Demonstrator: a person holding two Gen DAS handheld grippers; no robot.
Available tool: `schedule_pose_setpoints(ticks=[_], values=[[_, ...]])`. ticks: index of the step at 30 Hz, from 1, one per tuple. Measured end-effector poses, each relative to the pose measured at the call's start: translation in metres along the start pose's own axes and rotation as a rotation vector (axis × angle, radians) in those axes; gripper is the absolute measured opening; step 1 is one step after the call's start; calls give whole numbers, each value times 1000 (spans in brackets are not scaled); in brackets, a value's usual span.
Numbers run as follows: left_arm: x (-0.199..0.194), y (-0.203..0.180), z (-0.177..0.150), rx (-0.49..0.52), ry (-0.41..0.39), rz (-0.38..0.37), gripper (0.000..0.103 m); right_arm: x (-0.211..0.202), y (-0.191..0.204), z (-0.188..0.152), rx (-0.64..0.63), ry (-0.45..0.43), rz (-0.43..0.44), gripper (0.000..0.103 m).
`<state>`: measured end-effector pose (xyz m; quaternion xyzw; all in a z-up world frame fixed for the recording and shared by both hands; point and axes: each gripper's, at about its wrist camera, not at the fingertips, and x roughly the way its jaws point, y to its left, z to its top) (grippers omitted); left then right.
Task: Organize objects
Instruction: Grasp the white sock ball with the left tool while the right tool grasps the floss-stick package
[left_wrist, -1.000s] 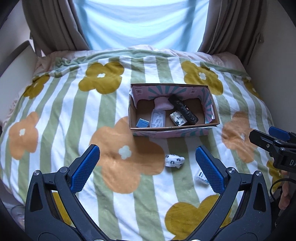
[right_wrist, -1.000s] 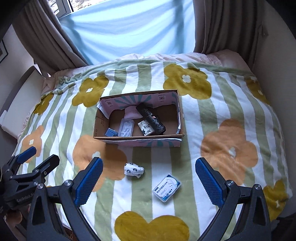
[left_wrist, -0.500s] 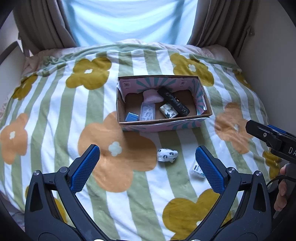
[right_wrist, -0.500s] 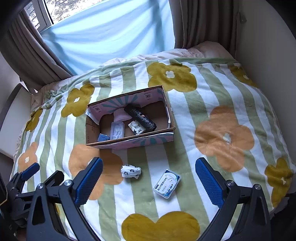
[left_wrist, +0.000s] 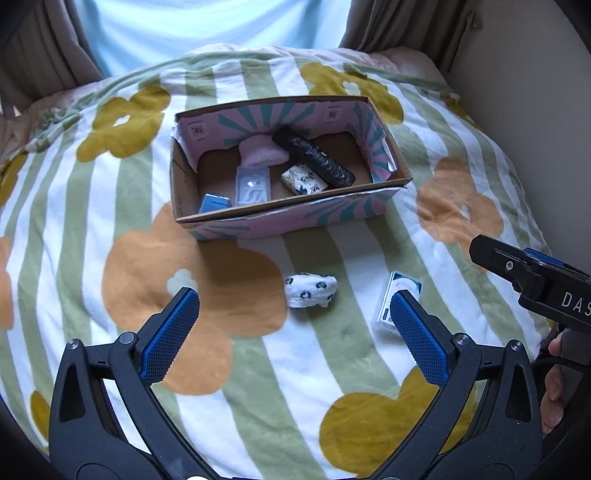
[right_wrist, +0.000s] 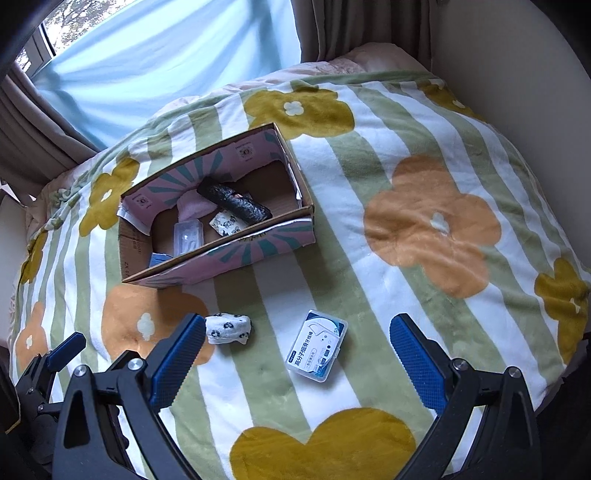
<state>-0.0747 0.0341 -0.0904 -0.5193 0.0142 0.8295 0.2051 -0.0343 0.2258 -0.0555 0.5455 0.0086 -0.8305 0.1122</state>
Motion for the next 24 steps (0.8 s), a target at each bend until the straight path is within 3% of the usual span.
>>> schedule_pose_setpoints(ticks=[10,19,24], values=[[88,-9,-9,53,59,-36,103,77,-16,-20,108,105,-47,99],[163,-21,-21,122,98,29,103,140,-22,-33,185,206,-118,99],[180,-21,-25,130,94,57,102,157,-28,-41,250,233,-139,94]])
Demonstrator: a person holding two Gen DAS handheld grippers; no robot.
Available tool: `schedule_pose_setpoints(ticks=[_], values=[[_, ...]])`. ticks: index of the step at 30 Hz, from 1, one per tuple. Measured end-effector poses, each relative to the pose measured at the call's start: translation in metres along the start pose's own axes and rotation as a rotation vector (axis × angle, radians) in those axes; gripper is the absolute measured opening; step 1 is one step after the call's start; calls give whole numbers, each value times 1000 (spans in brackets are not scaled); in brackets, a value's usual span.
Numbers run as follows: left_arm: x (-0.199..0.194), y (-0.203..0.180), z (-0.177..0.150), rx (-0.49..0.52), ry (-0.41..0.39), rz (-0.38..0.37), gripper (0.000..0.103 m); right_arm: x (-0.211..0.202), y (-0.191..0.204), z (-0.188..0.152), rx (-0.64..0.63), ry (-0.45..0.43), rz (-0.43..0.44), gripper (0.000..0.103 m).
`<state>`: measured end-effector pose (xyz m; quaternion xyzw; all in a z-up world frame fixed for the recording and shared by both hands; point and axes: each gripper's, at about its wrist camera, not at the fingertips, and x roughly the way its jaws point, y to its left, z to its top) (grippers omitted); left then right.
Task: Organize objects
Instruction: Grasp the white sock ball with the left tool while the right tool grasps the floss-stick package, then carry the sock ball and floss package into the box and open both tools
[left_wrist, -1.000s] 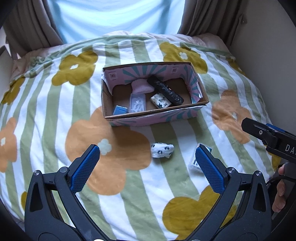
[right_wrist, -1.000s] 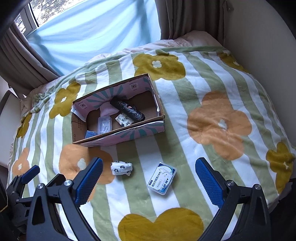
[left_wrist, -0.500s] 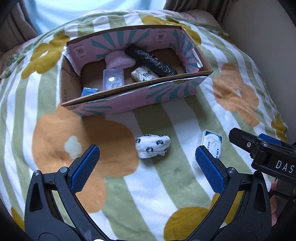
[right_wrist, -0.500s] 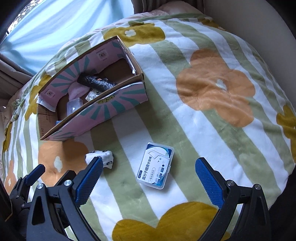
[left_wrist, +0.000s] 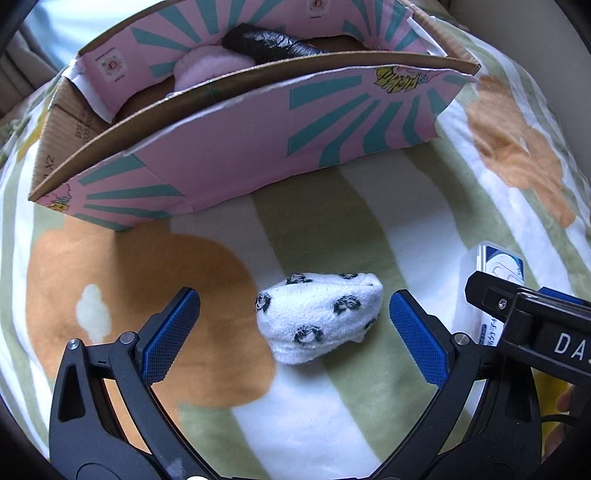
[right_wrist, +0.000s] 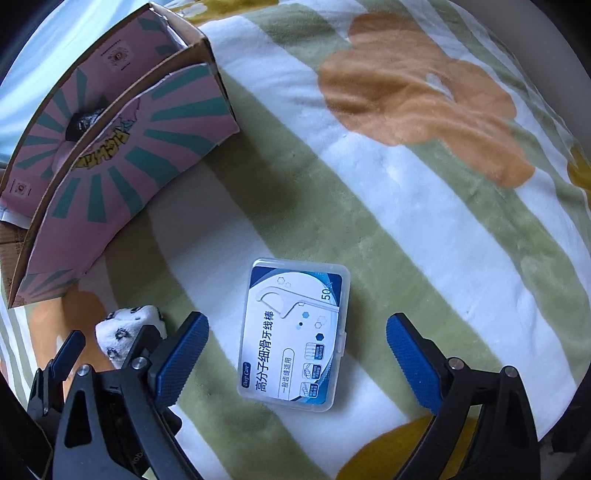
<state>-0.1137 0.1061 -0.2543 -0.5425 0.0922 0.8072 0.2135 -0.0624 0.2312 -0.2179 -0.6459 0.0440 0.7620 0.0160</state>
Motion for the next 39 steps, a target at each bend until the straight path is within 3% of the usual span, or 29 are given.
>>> schedule_pose_setpoints(ticks=[3,10,11,28,39], values=[[5,-1,-2,1,-3,-4,95,7,-2,-2,26,18,-5,88],[9,-11,-7,50,7,-35,64,13,-3,-9,41,38,1,61],[9,-13,-7,58,6,-30,63,13,-2,-9,38,35,6,56],[-12,-9,-3,36,-24,-65,60,-14,0,-9,14,-20,42,56],[-82,9,16,-40,-60,-47,60,-95,15,2,-91,-111,99,56]])
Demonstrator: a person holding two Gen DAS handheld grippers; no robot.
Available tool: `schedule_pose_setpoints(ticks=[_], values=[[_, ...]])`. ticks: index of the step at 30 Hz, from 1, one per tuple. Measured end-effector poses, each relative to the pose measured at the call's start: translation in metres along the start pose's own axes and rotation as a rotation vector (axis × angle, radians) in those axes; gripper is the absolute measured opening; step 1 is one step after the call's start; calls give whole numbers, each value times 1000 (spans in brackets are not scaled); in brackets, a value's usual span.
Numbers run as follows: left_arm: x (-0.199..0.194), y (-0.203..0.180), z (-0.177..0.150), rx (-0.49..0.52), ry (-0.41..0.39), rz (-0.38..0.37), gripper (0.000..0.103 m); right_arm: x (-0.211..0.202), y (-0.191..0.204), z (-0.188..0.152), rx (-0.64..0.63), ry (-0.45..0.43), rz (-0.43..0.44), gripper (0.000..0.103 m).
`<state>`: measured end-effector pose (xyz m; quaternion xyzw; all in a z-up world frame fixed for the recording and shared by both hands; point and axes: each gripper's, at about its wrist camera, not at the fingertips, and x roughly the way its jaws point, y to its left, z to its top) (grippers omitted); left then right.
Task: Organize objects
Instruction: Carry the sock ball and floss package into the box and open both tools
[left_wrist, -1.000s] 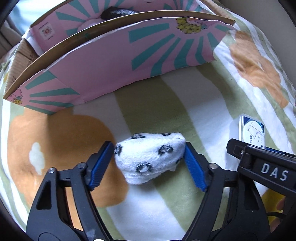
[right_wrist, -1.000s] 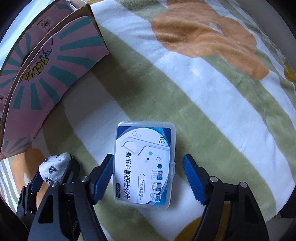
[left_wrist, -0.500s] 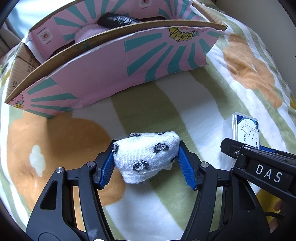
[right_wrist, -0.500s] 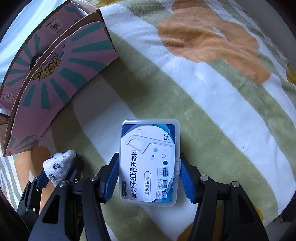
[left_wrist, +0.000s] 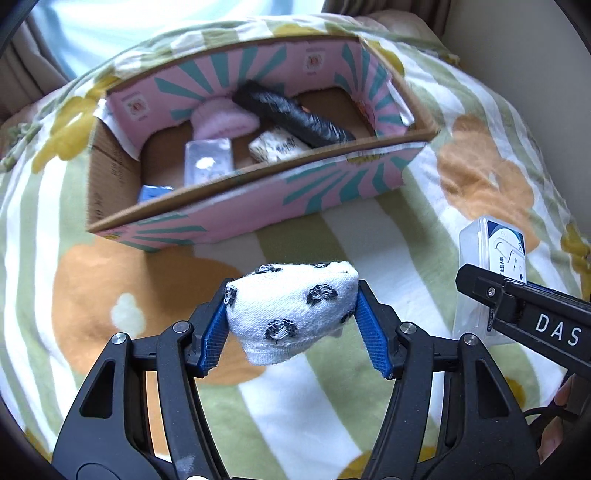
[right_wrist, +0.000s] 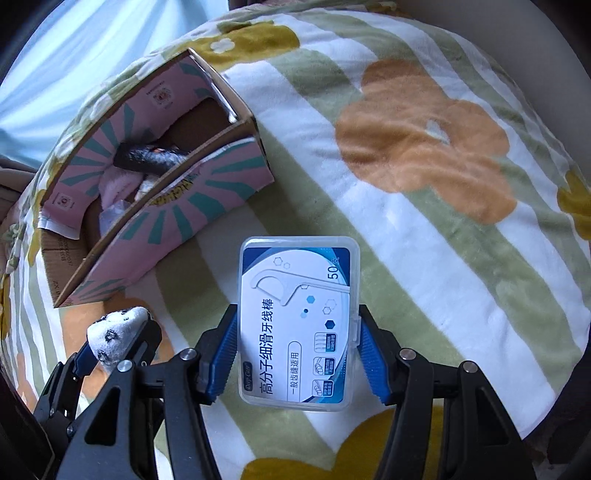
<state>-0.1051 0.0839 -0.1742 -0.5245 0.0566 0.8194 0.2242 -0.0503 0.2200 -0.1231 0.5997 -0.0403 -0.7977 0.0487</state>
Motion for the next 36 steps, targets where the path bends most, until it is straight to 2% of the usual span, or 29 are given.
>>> schedule_pose_setpoints(ticks=[4,8,19,22,28,36], values=[[-34,12,8,-75,-6,-9,60,-22,18,22,-86,-46,34,56],[-68,23,10,-128,-20,16,60,-53,28,29,-177,-92,64,56],[-155,41,2,-275,-56,80,60,-123,45,15,-414,-159,171,56],[-174,38,-2,-276,-75,100,60,-139,45,5,-482,-185,174,56],[-193,34,-14,-307,-102,107,60,-147,39,-14,-533,-189,197,56],[-204,27,-16,-317,-124,123,60,-152,37,-15,-558,-191,221,56]])
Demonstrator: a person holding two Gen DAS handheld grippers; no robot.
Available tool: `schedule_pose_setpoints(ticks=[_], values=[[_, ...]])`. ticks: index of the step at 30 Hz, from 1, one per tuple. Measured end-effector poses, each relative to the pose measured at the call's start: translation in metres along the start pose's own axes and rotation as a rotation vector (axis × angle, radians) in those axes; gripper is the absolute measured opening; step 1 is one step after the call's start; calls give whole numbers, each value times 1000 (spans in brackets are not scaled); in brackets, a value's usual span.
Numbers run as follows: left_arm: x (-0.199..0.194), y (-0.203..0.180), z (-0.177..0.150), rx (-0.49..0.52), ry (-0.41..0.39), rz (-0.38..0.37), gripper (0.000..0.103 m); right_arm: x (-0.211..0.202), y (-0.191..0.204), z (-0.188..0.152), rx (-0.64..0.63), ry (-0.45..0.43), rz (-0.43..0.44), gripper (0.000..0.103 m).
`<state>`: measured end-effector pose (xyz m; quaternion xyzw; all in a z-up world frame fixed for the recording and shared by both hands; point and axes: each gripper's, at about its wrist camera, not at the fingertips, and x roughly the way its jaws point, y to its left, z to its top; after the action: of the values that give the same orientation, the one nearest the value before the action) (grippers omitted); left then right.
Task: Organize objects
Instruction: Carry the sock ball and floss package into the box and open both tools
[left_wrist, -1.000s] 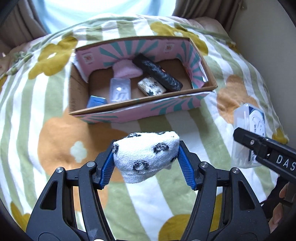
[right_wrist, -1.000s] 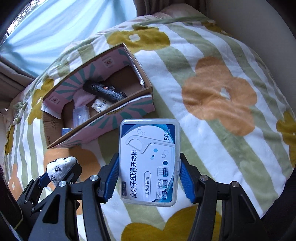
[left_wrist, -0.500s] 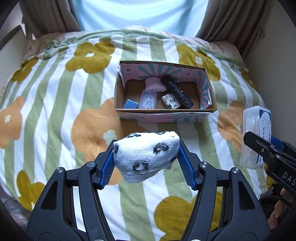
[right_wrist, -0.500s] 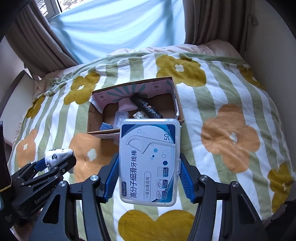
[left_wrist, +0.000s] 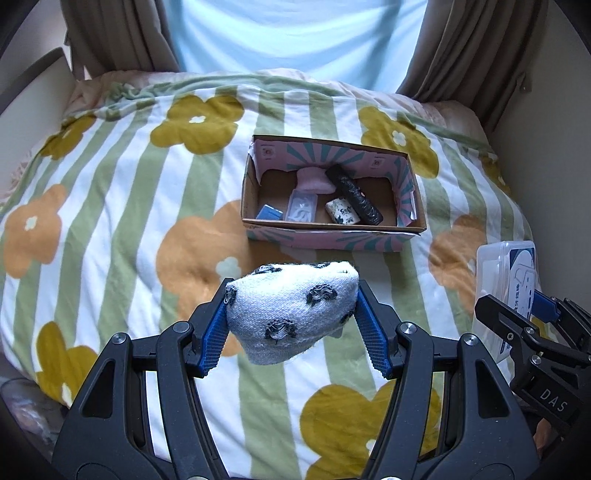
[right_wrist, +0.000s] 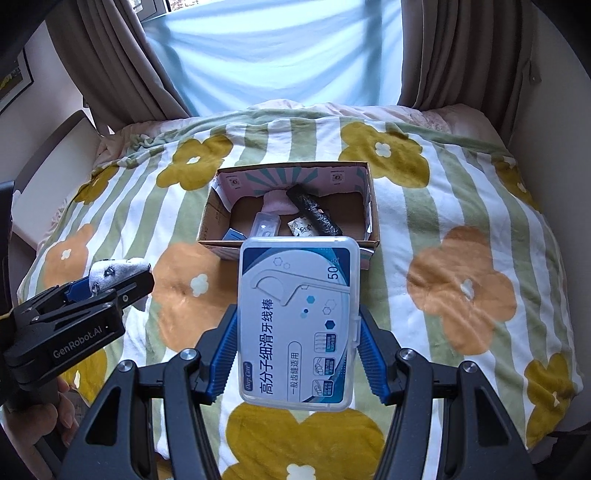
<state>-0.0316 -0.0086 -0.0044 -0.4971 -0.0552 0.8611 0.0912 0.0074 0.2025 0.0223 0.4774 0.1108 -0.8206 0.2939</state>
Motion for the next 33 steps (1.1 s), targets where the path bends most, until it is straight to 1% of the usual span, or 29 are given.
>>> schedule_pose_setpoints(ticks=[4,8,14,18,21,24,28,33], values=[[-1,-1,2,-4,-3,3,60,0,0,5,-7,-5,6,56],[0,-2,14,3,-6,4,60,5,-3,19,-9,-6,12,56],[15,-3,49,13,-2,-2,60,17,-11,59,3,-12,7,56],[33,-4,77,27,5,-11,60,33,-16,89,8,-4,-1,56],[55,-4,99,36,21,-17,60,53,-21,111,15,10,-9,56],[84,-4,119,46,39,-19,60,82,-26,131,17,39,-19,56],[137,-3,139,58,78,-26,60,133,-39,151,64,91,-32,56],[208,4,152,59,127,-23,60,199,-55,159,125,181,-36,56]])
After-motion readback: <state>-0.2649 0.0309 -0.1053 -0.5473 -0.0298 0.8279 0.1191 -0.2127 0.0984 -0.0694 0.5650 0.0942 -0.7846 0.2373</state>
